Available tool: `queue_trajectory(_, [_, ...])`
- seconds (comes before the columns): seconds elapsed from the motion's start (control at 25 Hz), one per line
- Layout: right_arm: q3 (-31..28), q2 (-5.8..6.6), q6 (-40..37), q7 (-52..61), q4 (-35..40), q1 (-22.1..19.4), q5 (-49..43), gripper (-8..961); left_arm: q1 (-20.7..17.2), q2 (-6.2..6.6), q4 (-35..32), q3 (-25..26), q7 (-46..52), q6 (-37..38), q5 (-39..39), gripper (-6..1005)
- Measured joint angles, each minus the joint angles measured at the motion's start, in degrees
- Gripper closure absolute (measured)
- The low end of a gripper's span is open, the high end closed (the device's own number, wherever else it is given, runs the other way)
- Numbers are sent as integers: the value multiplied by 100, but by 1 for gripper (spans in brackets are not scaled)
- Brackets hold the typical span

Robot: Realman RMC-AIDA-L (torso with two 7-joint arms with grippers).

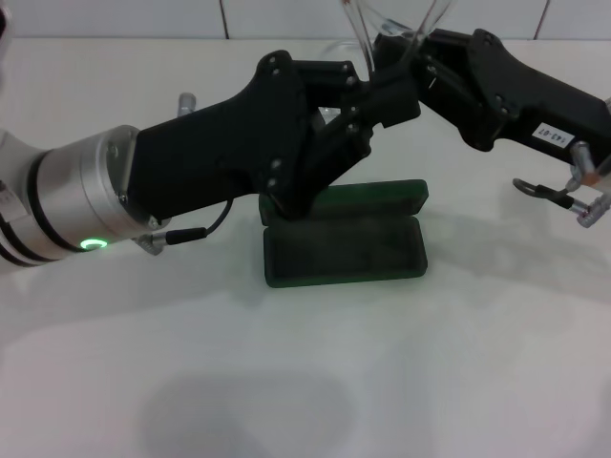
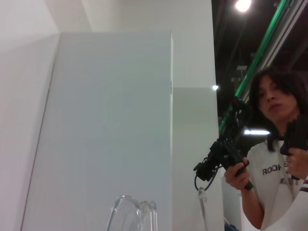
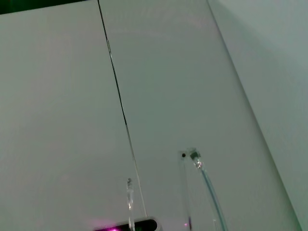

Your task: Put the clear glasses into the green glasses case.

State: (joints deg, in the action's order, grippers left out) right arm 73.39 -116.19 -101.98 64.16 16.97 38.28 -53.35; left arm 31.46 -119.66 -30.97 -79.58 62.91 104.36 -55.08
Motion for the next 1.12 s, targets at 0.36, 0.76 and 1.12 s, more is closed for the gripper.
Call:
queue_trajectory(0.36, [123, 0, 33, 0, 7, 40, 1, 855, 0, -3, 21, 4, 3, -13, -10, 940])
queue_trajectory(0.76, [281, 0, 192, 0, 15, 57, -5, 853, 7, 3, 21, 11, 8, -147, 7, 940])
queue_trajectory(1.12, [518, 0, 467, -5, 157, 56, -12, 852, 0, 4, 21, 13, 25, -383, 37, 940])
